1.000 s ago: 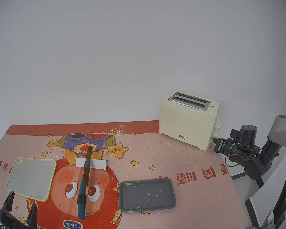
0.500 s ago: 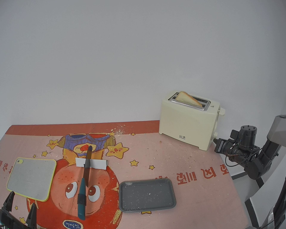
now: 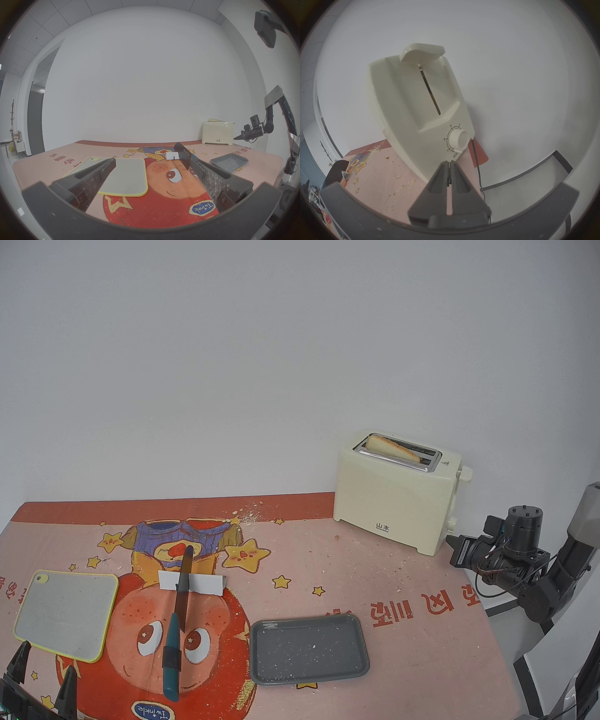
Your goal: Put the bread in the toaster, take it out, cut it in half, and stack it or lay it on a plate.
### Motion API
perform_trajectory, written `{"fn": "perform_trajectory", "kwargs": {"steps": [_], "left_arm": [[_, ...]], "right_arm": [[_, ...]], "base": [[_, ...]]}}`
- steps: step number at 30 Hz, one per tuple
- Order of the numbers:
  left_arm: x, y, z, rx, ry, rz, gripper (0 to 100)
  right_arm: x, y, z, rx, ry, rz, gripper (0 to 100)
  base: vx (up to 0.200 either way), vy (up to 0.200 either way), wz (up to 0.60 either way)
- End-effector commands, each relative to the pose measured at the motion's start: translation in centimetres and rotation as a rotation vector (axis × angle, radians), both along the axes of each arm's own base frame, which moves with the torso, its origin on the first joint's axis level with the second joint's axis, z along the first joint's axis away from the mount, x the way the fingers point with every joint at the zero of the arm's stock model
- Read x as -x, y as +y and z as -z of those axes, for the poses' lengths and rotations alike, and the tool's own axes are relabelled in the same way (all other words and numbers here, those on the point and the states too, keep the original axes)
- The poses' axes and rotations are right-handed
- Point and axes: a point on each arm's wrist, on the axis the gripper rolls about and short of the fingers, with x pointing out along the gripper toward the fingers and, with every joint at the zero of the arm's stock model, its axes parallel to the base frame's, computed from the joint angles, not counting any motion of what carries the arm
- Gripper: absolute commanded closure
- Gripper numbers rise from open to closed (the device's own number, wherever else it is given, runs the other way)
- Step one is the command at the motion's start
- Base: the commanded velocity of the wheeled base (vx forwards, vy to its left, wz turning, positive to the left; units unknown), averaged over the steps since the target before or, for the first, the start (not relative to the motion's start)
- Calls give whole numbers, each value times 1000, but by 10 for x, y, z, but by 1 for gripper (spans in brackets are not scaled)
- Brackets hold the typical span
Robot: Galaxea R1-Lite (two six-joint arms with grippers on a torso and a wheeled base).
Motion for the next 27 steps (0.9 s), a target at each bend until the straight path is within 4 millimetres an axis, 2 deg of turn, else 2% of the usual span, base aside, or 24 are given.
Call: {"fn": "perform_trajectory", "kwargs": {"steps": [1, 2, 7, 8, 9, 11, 12, 14, 16, 21, 27], "left_arm": [[-1, 0, 5, 0, 12, 1, 0], [-1, 0, 5, 0, 13, 1, 0], [-1, 0, 5, -2, 15, 2, 0], [-1, 0, 5, -2, 15, 2, 0], [-1, 0, 5, 3, 15, -1, 0], [-1, 0, 5, 3, 15, -1, 0], [-1, 0, 5, 0, 13, 2, 0], [-1, 0, 5, 1, 15, 2, 0], [-1, 0, 5, 0, 15, 2, 0], [-1, 0, 5, 1, 15, 2, 0], [-1, 0, 5, 0, 15, 2, 0]], "right_arm": [[24, 3, -41, -31, -117, -39, 100], [37, 1, -65, -44, -190, -43, 100], [76, -11, -143, -84, -348, -85, 100], [79, -11, -150, -88, -351, -101, 100], [84, -13, -167, -90, -324, -142, 100], [83, -16, -178, -88, -308, -151, 100], [81, -17, -199, -80, -291, -166, 100], [77, -15, -214, -54, -280, -186, 100], [72, -14, -218, -8, -269, -204, 100], [44, -9, -200, 165, -242, -251, 100], [-7, 4, -209, 246, -289, -273, 100]], "base": [[0, 0, 0], [0, 0, 0], [0, 0, 0], [0, 0, 0], [0, 0, 0], [0, 0, 0], [0, 0, 0], [0, 0, 0], [0, 0, 0], [0, 0, 0], [0, 0, 0]]}}
